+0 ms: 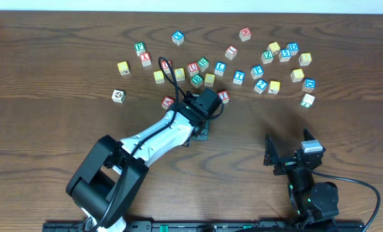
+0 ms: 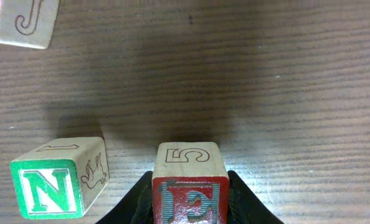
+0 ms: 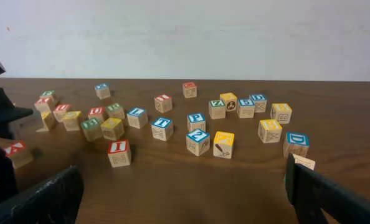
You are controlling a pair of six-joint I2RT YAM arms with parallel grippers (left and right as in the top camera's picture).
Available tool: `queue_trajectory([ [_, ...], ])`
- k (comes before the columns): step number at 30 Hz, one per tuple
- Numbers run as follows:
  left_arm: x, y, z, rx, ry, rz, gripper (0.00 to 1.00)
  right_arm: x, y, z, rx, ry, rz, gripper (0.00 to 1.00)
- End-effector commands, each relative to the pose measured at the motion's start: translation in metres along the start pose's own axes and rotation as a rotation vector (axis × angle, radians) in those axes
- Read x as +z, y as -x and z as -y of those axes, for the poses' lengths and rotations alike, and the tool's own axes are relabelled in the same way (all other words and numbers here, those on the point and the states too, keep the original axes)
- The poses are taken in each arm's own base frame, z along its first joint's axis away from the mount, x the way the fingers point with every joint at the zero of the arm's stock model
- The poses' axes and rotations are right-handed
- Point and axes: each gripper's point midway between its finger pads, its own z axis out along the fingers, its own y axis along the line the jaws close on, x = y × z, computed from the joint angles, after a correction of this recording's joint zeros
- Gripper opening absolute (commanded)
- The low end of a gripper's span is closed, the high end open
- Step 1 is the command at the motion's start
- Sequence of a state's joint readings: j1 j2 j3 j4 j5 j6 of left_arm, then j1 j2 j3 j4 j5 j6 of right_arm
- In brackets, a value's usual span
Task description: Spell out NEURIPS
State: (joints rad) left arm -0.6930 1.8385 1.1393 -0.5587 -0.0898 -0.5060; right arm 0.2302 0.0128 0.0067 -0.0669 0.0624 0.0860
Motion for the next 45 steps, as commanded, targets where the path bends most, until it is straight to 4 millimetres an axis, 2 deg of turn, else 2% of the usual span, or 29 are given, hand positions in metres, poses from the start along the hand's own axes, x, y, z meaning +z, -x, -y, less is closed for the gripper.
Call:
queue_trajectory([
  [1,-0.002,0.004,-0.010,-0.036,0.046,0.036,0.12,0.000,-0.001,0.002,-0.013,-0.007,-0.003,0.99],
  [16,-0.001,0.000,-0.024,-0.067,0.111,0.036,0.12,0.000,-0.001,0.002,-0.013,-0.007,-0.003,0.99],
  [19,-0.001,-0.001,-0.025,-0.074,0.115,0.034,0.08,0.000,-0.001,0.002,-0.013,-0.007,-0.003,0.99],
  [45,0.001,-0.008,-0.032,-0.129,0.150,0.021,0.08,0.000,-0.001,0.002,-0.013,-0.007,-0.003,0.99],
])
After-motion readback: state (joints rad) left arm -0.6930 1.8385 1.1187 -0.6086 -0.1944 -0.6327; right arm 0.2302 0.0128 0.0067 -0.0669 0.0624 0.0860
